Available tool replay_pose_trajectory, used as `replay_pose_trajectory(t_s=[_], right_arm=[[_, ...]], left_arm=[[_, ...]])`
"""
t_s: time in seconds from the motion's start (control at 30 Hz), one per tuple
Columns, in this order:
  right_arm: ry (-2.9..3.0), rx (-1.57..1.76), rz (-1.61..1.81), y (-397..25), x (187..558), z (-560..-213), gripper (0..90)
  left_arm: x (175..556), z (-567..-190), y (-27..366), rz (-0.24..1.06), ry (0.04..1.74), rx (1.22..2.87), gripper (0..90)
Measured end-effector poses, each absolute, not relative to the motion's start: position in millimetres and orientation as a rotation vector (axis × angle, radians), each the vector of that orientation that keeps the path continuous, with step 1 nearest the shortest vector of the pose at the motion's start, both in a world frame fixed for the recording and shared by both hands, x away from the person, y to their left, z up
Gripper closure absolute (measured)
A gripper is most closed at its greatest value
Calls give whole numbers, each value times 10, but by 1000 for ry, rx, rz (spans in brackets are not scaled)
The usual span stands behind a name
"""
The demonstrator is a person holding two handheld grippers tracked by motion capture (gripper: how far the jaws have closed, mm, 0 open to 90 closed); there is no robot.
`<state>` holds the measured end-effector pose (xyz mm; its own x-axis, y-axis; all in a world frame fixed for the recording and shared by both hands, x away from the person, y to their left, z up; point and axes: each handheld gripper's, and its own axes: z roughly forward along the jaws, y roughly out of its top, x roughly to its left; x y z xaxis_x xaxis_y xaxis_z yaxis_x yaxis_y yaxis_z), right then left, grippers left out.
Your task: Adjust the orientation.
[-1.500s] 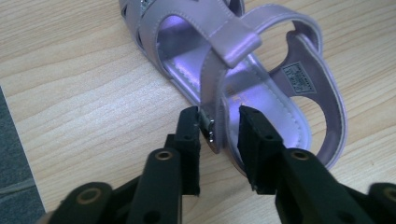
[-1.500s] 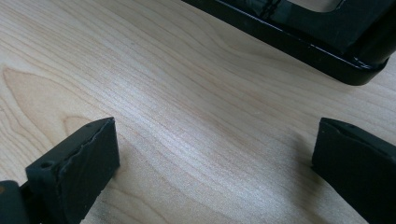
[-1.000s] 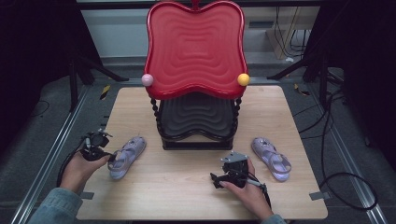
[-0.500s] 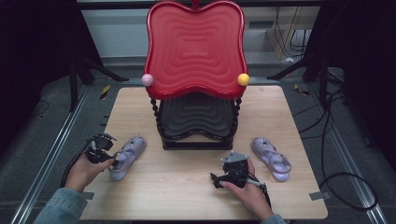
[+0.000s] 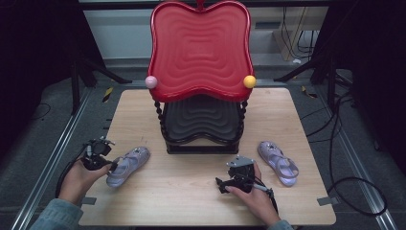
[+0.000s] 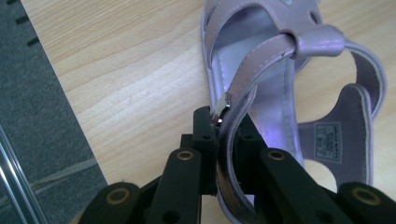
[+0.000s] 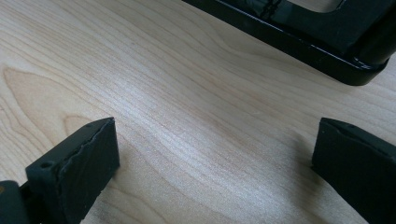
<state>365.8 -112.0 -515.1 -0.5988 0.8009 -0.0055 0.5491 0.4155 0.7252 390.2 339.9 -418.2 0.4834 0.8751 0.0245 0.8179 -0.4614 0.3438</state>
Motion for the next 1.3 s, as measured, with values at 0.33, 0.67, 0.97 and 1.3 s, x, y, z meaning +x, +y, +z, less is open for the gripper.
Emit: replay_pose_trajectory(t_s=[0.33,0.67,0.97,1.3], right_arm=[[2325,1161,994,-1121,3658,-5151,10],[2324,1160,994,-1121,3657,-5151,10],[2324,1158,993,-1122,3658,-5152,10],[2325,1160,994,-1121,3658,-5151,10]], left_arm=[[3648,-4003,2818,279,1167,2516,826],[3830,-4219,2078,214,991,2592,826],[3863,-4372,2002,189,984,2611,825],[3821,-4480,2016,203,976,2683,817]])
